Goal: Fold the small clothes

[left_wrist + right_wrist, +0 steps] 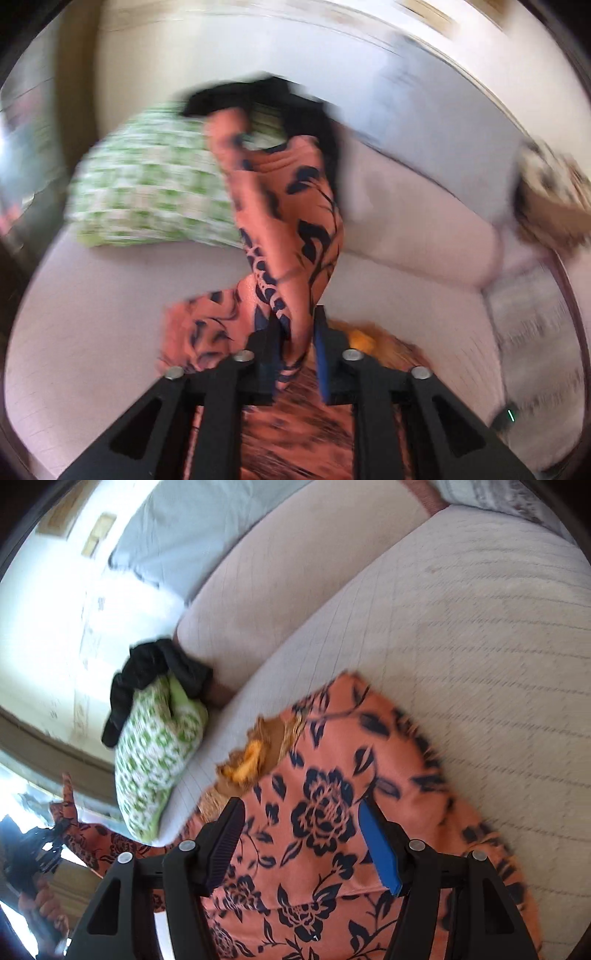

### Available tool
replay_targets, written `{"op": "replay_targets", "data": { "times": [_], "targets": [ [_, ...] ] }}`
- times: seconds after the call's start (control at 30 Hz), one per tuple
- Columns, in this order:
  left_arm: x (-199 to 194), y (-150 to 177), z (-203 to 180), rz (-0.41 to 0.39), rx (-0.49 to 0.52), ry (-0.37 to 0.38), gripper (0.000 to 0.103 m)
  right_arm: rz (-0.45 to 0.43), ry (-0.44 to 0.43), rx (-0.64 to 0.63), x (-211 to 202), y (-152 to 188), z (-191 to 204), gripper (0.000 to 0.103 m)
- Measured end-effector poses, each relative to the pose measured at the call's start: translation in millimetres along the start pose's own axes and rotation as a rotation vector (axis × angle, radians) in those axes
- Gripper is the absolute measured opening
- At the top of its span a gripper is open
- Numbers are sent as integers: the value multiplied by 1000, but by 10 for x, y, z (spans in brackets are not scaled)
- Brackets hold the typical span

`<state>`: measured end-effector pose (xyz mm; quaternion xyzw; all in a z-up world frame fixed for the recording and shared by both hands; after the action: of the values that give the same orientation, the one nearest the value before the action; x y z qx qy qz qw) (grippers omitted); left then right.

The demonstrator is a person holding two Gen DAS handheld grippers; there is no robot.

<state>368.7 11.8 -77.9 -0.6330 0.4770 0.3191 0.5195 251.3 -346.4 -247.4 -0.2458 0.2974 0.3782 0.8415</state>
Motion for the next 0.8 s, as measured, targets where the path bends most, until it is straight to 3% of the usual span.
{"op": "replay_targets", "data": {
  "times": [0.03,0.1,0.2,0.3,0.4,0.57,0.73,0.8],
  "targets": [
    [112,86,-347,67,80,61,61,-14,-8,8,-57,-23,-28,67],
    [210,255,-771,139,192,111,78,-49,-25,27,-194,-82,-106,67],
    [192,469,-1199,107,352,115,78,-79,-63,67,-358,-137,-244,67],
    [199,457,-1106,42,358,79,82,-81,-92,85,-446,-175,-314,67],
    [355,511,-727,45,274,5,84,-67,-105,76,-462,-199,-323,68],
    [687,696,187,74,38,-64,84,77,-271,63,-196,-170,-206,68],
    [796,973,1164,-8,-248,-87,84,155,-168,25,189,-155,-121,59],
    [790,1060,1390,-46,-324,-86,84,173,-154,30,311,-174,-119,58]
  ]
}}
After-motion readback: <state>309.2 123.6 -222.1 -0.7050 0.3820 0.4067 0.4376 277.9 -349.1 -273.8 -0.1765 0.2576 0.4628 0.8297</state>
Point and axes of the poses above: each gripper's, at about its wrist camera, not at the fingertips, and x roughly the way its jaws point, z to its left, y to its underside, the point moved 3 cm from there along x, roughly the way its jaws point, and after that the axes turned 15 degrees about z, right-handed, at the moved point
